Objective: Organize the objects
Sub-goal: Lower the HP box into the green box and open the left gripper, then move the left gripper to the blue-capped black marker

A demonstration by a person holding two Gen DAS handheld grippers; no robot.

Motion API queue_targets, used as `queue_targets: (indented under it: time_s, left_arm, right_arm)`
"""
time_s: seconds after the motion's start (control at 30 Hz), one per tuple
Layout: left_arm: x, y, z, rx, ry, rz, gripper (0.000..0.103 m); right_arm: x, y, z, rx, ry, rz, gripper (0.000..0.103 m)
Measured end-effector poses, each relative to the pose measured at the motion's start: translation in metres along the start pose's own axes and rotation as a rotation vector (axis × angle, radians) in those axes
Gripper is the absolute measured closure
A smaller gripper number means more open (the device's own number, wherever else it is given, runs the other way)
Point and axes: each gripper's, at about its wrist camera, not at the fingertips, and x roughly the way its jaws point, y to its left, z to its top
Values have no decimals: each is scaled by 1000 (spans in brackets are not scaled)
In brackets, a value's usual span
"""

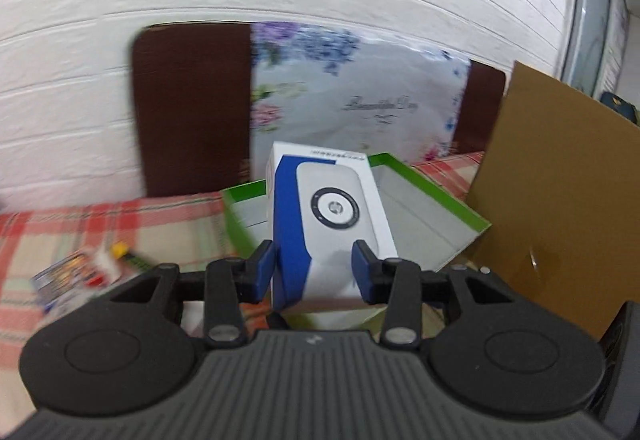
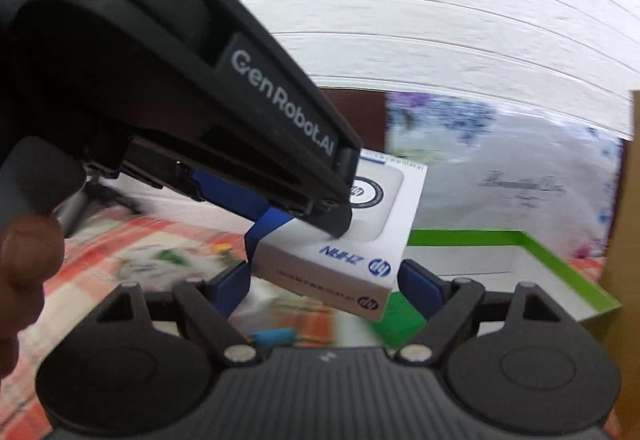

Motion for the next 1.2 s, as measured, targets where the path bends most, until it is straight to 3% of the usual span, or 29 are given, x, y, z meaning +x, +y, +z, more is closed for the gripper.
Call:
queue_targets:
  time_s: [0.07, 0.13, 0.27, 0.4, 0.7, 0.8, 0.87, 1.0, 1.1, 1.13, 1.17, 1.2]
  left_arm:
    - [21, -8, 8, 0, 25, 38, 50]
    - [33, -6, 12, -25, 50, 64, 50]
    - [29, 5, 0, -61, 70, 87, 44]
    - [27, 10, -12, -72, 123, 133, 43]
    - [-9, 22, -35, -65, 148, 240, 35]
    - [-21, 30, -43, -88, 162, 243, 35]
    - [-31, 34, -46, -97, 158, 242, 35]
    - [-47, 41, -50, -107, 141, 258, 35]
    - [-52, 48, -50, -133, 137, 282, 35]
    - [-52, 50, -50, -147, 141, 286, 35]
    - [-52, 53, -50, -160, 144, 285, 35]
    - [-51, 55, -50, -169, 146, 286, 35]
  right_arm:
    - [22, -18, -2, -40, 52, -66, 2]
    - [35, -37, -9, -35, 109, -123, 8]
    - [23, -59, -20, 79, 85, -125, 8]
    - [26, -42, -17, 118, 68, -109, 11]
    - [1, -19, 0, 123, 41, -87, 11]
    - [3, -20, 14, 47, -8, -152, 11]
    - [11, -36, 25, 40, -1, -204, 10]
    - [56, -91, 34, 128, 119, -245, 9]
    - [101, -122, 29, 218, 273, -159, 1]
    - [108, -122, 32, 222, 277, -135, 4]
    - [111, -118, 37, 234, 291, -71, 16]
    - [112, -113, 43, 253, 286, 7, 21]
